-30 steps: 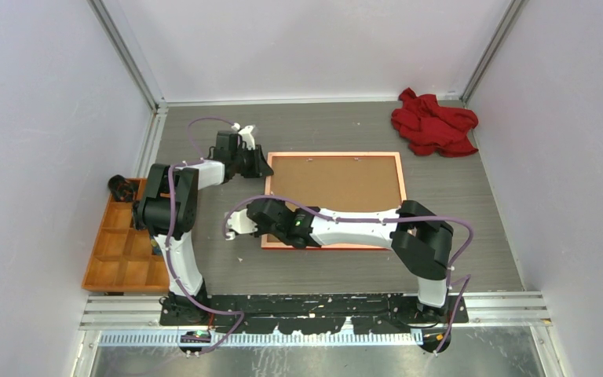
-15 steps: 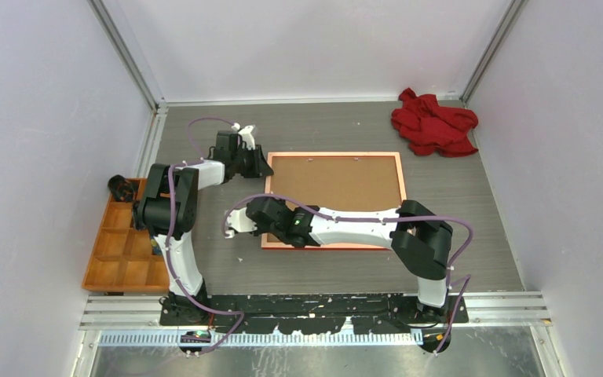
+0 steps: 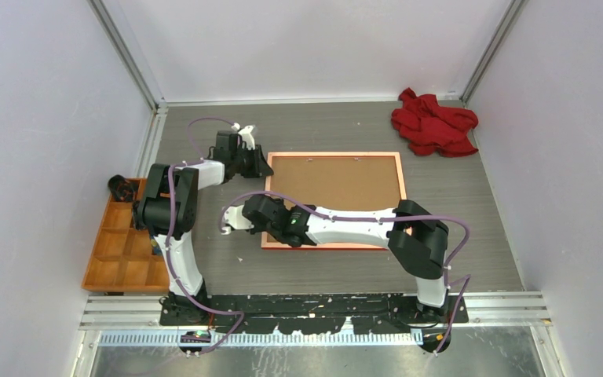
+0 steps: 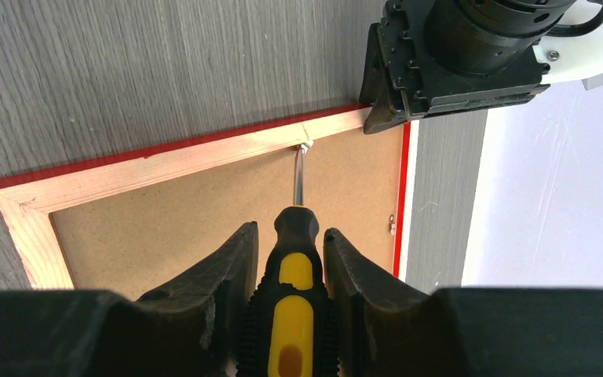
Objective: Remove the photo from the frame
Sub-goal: Release the photo frame item from the photo frame.
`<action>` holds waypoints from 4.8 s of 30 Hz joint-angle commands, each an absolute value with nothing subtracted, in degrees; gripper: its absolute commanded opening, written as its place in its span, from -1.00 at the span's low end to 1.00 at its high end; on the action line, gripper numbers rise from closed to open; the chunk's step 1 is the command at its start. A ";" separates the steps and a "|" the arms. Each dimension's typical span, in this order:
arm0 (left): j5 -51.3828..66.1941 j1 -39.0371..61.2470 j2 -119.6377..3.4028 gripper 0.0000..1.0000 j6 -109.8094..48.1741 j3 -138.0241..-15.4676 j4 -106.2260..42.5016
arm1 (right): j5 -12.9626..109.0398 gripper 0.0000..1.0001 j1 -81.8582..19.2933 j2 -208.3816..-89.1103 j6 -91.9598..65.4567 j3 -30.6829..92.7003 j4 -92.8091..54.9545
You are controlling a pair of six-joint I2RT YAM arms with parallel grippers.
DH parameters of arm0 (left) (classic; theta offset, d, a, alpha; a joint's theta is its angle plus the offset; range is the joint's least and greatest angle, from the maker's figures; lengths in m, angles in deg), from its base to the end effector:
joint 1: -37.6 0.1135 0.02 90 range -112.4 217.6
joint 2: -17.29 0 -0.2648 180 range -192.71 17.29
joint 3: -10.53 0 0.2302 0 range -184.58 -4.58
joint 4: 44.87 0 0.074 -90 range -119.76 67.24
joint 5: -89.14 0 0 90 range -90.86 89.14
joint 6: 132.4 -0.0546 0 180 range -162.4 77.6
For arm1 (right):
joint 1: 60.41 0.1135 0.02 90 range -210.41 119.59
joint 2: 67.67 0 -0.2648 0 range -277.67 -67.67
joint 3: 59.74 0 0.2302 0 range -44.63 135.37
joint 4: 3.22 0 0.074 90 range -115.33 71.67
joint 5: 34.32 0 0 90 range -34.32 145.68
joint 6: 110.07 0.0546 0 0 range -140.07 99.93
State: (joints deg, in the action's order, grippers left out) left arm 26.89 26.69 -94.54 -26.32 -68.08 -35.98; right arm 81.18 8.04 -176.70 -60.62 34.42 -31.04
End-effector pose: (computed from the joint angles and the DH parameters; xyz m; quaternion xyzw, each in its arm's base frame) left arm 0.3897 -0.1010 0.1512 0.0572 0.8908 -0.3051 0.3320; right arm 0.1759 0.3815 0.2212 -0.6759 0.5909 -0.1019 0.4285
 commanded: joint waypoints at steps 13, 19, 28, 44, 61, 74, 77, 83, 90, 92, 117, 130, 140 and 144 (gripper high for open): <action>29.86 26.79 -94.05 -0.53 -27.99 -66.37 -34.46 | 82.99 -0.99 7.18 -179.08 -57.24 36.23 -35.25; 29.99 26.79 -94.05 -0.54 -27.99 -66.36 -34.50 | 82.92 -0.99 7.20 -179.87 -56.03 37.29 -36.46; 30.15 26.88 -94.03 -0.53 -27.90 -66.32 -34.59 | 85.28 -0.99 7.22 -180.98 -56.10 36.92 -33.91; 30.61 27.14 -93.98 -0.54 -27.72 -66.11 -34.94 | 88.95 -0.99 7.07 -181.56 -55.51 36.63 -29.92; 30.57 27.15 -94.07 -0.53 -27.64 -66.22 -34.94 | 90.16 -0.99 7.02 -181.68 -53.47 37.40 -29.95; 30.61 27.15 -94.14 -0.54 -27.63 -66.32 -34.91 | 89.26 -0.99 7.08 -181.57 -53.83 37.16 -30.83; 30.57 27.15 -94.11 -0.54 -27.63 -66.27 -34.94 | 88.65 -0.99 7.08 -181.65 -53.46 37.35 -31.63; 30.61 27.15 -94.07 -0.54 -27.68 -66.23 -34.94 | 86.06 -0.99 6.45 -181.47 -50.92 38.81 -34.68; 30.61 27.15 -94.04 -0.54 -27.63 -66.22 -34.94 | 84.02 -0.99 5.78 -181.18 -49.39 39.42 -36.34; 30.57 27.15 -94.06 -0.53 -27.63 -66.19 -34.94 | 83.49 -0.99 5.47 -181.09 -48.82 39.66 -36.78; 30.68 27.23 -94.06 -0.53 -27.65 -66.21 -34.94 | 82.22 -0.99 3.93 -182.08 -48.43 38.94 -36.06; 30.95 27.32 -94.04 -0.53 -27.47 -66.21 -35.11 | 81.49 -0.99 3.51 -182.78 -48.41 38.79 -36.10; 31.22 27.47 -94.05 -0.53 -27.37 -66.11 -35.21 | 81.02 -0.99 3.37 -182.81 -47.80 38.87 -36.11; 31.21 27.50 -94.03 -0.53 -27.28 -66.17 -35.30 | 80.89 -0.99 3.42 -183.77 -47.84 38.78 -36.26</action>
State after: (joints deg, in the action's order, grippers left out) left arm 27.35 27.21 -94.54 -26.32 -67.54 -38.14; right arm 83.01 6.83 -179.93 -49.85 39.71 -32.31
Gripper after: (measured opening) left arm 0.255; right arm 0.391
